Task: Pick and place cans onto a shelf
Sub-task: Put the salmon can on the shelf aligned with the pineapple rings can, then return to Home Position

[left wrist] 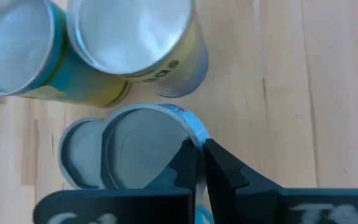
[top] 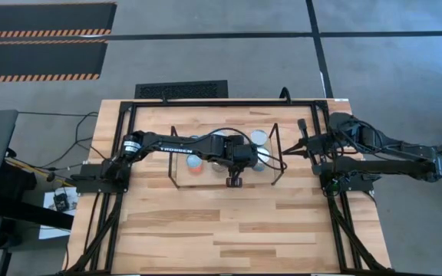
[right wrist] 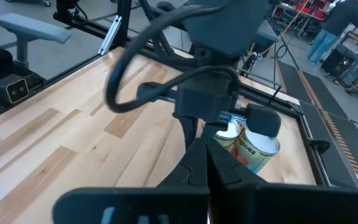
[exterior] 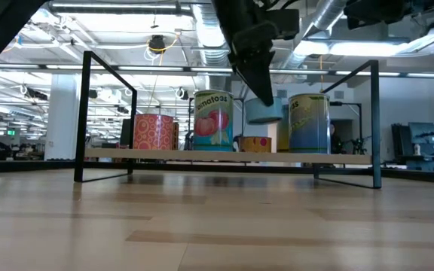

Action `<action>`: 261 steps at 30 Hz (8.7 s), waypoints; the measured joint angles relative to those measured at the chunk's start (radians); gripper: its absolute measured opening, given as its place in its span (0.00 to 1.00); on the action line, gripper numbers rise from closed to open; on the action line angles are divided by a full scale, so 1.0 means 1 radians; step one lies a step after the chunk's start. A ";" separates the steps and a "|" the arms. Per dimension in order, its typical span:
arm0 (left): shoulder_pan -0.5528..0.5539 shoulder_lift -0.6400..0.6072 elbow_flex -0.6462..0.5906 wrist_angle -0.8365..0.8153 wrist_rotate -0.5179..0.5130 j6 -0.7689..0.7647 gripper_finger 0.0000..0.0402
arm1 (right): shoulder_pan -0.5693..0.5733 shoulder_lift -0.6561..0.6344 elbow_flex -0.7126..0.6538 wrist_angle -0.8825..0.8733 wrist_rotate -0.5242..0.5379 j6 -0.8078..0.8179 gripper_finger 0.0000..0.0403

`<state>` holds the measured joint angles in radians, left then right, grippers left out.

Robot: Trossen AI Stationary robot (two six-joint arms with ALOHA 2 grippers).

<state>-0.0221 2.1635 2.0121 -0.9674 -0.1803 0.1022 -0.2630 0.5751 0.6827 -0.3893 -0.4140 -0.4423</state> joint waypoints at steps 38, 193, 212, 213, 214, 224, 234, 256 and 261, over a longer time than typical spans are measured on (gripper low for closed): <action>0.027 0.048 -0.072 0.081 0.042 0.010 0.00 | 0.002 0.000 0.000 0.001 -0.004 0.008 0.01; 0.307 -2.035 -2.005 0.996 0.165 -0.161 0.00 | -0.229 -0.527 -0.675 0.438 0.214 0.416 0.06; 0.307 -2.013 -2.005 0.996 0.166 -0.119 0.00 | -0.229 -0.529 -0.676 0.439 0.218 0.390 0.09; 0.307 -2.013 -2.005 0.996 0.166 -0.103 0.00 | -0.229 -0.529 -0.676 0.439 0.218 0.390 0.10; 0.307 -2.013 -2.005 0.996 0.166 -0.085 0.00 | -0.229 -0.529 -0.676 0.439 0.218 0.390 0.11; 0.307 -2.013 -2.005 0.996 0.167 -0.059 0.00 | -0.229 -0.529 -0.676 0.440 0.219 0.390 0.13; 0.307 -2.013 -2.005 0.996 0.167 -0.058 0.00 | -0.229 -0.529 -0.676 0.441 0.221 0.390 0.13; 0.307 -2.013 -2.005 0.996 0.167 -0.058 0.00 | -0.229 -0.529 -0.676 0.441 0.221 0.390 0.13; 0.307 -2.013 -2.006 0.996 0.167 -0.061 0.00 | -0.229 -0.529 -0.676 0.441 0.221 0.390 0.13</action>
<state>0.2851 0.1509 0.0063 0.0288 -0.0135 0.0412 -0.4915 0.0460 0.0071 0.0521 -0.1932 -0.0521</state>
